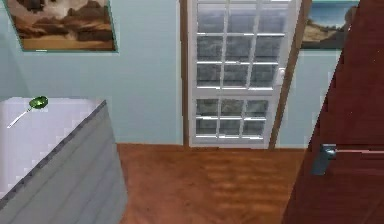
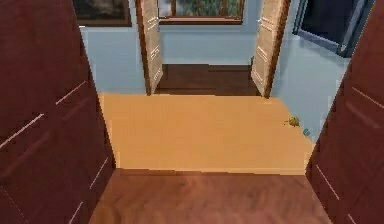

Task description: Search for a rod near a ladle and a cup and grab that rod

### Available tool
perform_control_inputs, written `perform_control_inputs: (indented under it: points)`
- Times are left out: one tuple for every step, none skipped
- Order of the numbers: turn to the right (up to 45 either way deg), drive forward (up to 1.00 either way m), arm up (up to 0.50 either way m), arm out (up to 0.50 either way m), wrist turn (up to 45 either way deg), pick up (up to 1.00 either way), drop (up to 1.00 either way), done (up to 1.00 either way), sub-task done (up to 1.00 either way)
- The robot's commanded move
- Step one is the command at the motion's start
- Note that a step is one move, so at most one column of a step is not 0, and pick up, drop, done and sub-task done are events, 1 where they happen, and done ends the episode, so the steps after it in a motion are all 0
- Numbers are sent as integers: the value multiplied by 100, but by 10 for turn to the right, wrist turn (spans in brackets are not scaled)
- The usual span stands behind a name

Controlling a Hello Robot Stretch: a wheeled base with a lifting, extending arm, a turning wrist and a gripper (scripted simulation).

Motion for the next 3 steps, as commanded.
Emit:
perform_control_inputs:
  points:
    - [0, 25, 0, 0, 0, 0, 0, 0, 0]
    - [-30, 0, 0, 0, 0, 0, 0, 0, 0]
    - [0, 100, 0, 0, 0, 0, 0, 0, 0]
